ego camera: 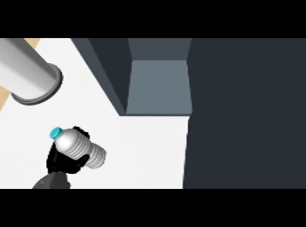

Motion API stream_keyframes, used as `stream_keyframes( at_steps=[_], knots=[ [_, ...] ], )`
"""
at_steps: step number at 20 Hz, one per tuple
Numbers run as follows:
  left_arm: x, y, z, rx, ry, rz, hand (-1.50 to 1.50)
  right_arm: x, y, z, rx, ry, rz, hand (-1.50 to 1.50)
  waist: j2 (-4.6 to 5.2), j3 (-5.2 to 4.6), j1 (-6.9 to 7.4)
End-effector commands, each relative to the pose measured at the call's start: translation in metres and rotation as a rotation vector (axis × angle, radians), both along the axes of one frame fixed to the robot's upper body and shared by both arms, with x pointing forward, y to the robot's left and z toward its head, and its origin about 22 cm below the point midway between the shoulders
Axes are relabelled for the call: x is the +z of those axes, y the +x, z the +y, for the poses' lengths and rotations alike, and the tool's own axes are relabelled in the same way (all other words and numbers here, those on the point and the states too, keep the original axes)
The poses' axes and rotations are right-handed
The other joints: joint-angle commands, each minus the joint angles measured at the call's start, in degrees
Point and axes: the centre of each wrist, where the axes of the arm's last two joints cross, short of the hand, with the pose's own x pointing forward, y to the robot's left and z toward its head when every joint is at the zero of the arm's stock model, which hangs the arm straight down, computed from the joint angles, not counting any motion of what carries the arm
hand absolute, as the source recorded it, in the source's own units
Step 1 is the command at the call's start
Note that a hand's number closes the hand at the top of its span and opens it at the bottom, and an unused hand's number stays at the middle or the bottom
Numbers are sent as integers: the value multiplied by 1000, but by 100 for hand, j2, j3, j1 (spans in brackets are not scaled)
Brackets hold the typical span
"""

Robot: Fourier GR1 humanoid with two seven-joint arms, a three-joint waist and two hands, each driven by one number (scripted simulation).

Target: Pick up the bottled water, place it into the cabinet and close the cabinet

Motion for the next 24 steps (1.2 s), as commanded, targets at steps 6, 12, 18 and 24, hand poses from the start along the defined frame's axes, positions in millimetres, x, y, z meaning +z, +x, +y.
stream_keyframes(
  at_steps=[6, 12, 18, 24],
  knots=[
    [57, 20, -57, -72, 36, -53, 150, 2, -3, 2, 12, 28, 20, -150, 2, -2, -30],
    [109, 35, -82, -71, 81, -116, 150, -4, -4, -10, 21, 19, 31, -150, 9, -3, -38],
    [152, 60, -125, -71, 152, -118, 150, -9, 20, 9, 13, 43, -8, -150, 16, -3, -32],
    [174, 84, -169, -62, 203, -130, 150, 4, 4, 14, 32, 13, 22, -150, 19, -6, -85]
  ],
)
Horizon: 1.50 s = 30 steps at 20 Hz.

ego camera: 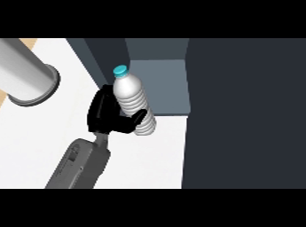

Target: Pick up the bottled water, place it into the cabinet and close the cabinet

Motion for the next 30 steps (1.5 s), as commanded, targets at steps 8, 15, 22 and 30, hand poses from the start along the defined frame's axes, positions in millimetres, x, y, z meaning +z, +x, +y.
stream_keyframes(
  at_steps=[8, 15, 22, 30],
  knots=[
    [54, 46, -66, 79, 214, -79, 150, 5, -10, 1, -1, 8, 23, -150, 3, -1, -72],
    [44, 90, -68, 178, 326, -97, 150, -11, 13, -4, 7, 35, 8, -150, 59, 0, -180],
    [52, 113, -68, 226, 414, -38, 150, -5, 12, 3, 9, 17, 10, -150, 69, -1, -190],
    [41, 127, -42, 311, 513, -58, 150, -6, 12, -14, 47, 7, -5, -150, 113, -1, -257]
  ],
)
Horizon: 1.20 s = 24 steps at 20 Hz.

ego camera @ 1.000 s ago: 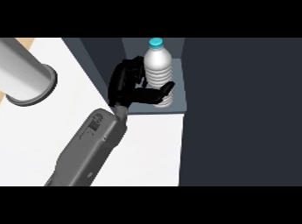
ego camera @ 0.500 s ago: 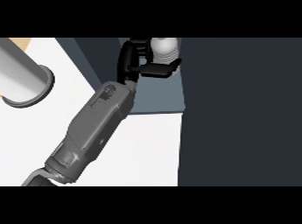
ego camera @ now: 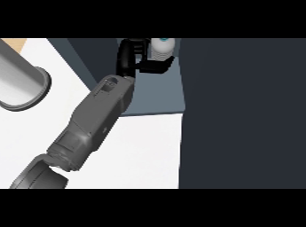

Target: Pick up the bottled water, place it into the cabinet and close the cabinet

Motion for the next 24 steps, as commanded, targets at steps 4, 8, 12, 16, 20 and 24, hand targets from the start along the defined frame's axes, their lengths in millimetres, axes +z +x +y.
stream_keyframes(
  at_steps=[4, 8, 12, 16, 20, 24],
  knots=[
    [-13, 5, 17, 94, 125, -5, 150, -6, 2, 5, 14, 5, -2, -150, 36, 0, -64],
    [-24, 3, 29, 129, 241, -3, 150, -1, 2, 5, 0, -6, -4, -150, 39, -1, -75],
    [-29, 3, 33, 201, 317, -18, 150, -3, 5, 9, 28, 1, -10, -150, 59, -2, -97],
    [-41, -2, 41, 238, 343, -12, -150, -2, 5, 1, 4, 8, -20, -150, 64, -3, -105],
    [-40, 0, 55, 242, 338, 19, -150, 1, -1, 2, 24, -4, -8, -150, 72, -6, -124],
    [-42, 1, 66, 264, 335, 23, -150, -4, -5, 0, 39, 4, -7, -150, 98, -7, -189]
  ],
)
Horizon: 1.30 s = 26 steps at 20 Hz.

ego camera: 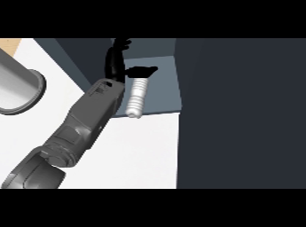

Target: Pick up the bottled water, place it into the cabinet and close the cabinet

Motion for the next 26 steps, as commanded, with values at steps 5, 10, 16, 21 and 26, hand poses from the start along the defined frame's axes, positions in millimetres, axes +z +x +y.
stream_keyframes(
  at_steps=[5, 10, 16, 21, 26],
  knots=[
    [2, 5, 27, 37, 28, -1, -150, 4, -2, 6, 8, -3, -6, -150, 16, -27, 77],
    [6, 6, 30, -76, -106, -74, -150, 3, -14, -3, 1, -11, -3, -150, 8, -29, 50],
    [-5, 0, 37, -183, -264, -173, -150, 11, -6, 0, -13, -22, -11, -150, -45, -29, 251],
    [-17, -11, 14, -266, -351, -208, -150, 15, -11, -2, -50, -11, -15, -150, -122, -24, 387],
    [-7, -8, 28, -351, -377, -216, -150, 4, -1, -6, -72, -12, 6, -150, -173, -19, 552]
  ],
)
